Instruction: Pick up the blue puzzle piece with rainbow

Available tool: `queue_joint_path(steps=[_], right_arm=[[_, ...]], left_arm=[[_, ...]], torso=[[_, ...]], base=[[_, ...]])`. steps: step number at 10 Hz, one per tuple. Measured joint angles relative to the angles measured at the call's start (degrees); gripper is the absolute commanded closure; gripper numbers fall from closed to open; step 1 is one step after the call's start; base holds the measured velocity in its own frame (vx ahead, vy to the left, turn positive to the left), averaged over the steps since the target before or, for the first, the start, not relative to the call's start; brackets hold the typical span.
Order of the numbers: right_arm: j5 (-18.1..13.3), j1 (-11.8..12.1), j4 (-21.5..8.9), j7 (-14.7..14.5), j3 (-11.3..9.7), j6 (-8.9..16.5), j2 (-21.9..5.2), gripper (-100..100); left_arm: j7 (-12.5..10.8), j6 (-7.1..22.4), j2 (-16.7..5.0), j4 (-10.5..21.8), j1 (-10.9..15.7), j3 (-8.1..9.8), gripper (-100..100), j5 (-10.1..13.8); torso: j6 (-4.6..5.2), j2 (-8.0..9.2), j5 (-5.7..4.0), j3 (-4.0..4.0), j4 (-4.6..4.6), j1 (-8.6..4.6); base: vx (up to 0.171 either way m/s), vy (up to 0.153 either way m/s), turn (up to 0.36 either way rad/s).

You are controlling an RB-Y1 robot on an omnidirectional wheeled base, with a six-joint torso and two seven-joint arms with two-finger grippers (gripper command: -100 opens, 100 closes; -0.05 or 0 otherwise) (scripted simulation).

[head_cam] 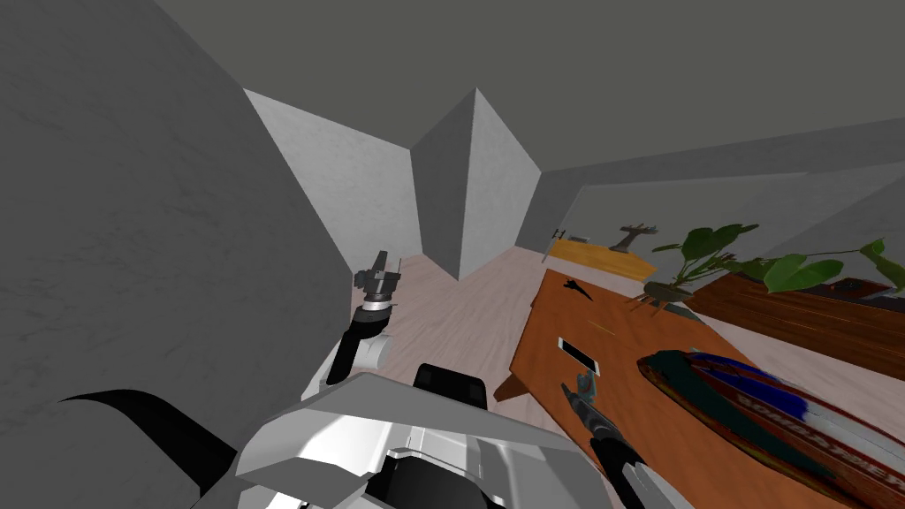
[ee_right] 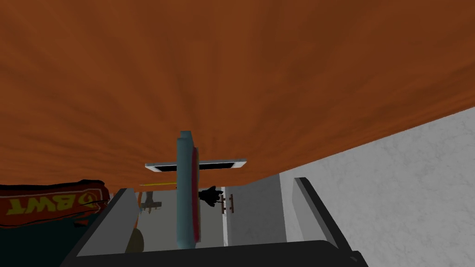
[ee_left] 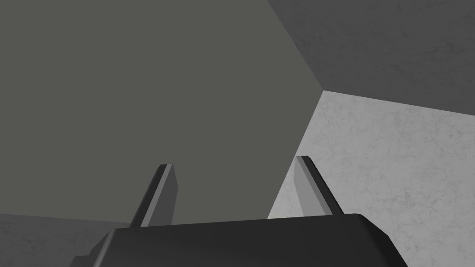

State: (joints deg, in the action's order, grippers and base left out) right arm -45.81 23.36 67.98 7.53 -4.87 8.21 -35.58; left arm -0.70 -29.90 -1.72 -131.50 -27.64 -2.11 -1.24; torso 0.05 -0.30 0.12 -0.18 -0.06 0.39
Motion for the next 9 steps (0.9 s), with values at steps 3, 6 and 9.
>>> queue_joint_path(steps=[3, 6, 9], right_arm=[[-1.89, 0.72, -3.28, 0.31, 1.35, 0.4, -0.65, -100], [-4.15, 0.81, -9.13, 1.24, 2.62, 1.89, -2.99, -100], [-5.84, 1.75, -13.03, 1.88, 3.68, 2.92, -4.53, -100]], left_arm=[[0.0, 0.0, 0.0, 0.0, 0.0, 0.0, 0, 0.0], [0.0, 0.0, 0.0, 0.0, 0.0, 0.0, 0, 0.0], [0.0, 0.0, 0.0, 0.0, 0.0, 0.0, 0, 0.0]], torso=[[0.0, 0.04, -0.03, 0.01, 0.0, -0.07], [0.0, -0.18, 0.04, -0.12, -0.05, 0.2], [0.0, 0.0, 0.0, 0.0, 0.0, 0.03]], base=[[0.115, 0.09, 0.04], [0.161, 0.151, 0.033], [0.124, 0.107, 0.021]])
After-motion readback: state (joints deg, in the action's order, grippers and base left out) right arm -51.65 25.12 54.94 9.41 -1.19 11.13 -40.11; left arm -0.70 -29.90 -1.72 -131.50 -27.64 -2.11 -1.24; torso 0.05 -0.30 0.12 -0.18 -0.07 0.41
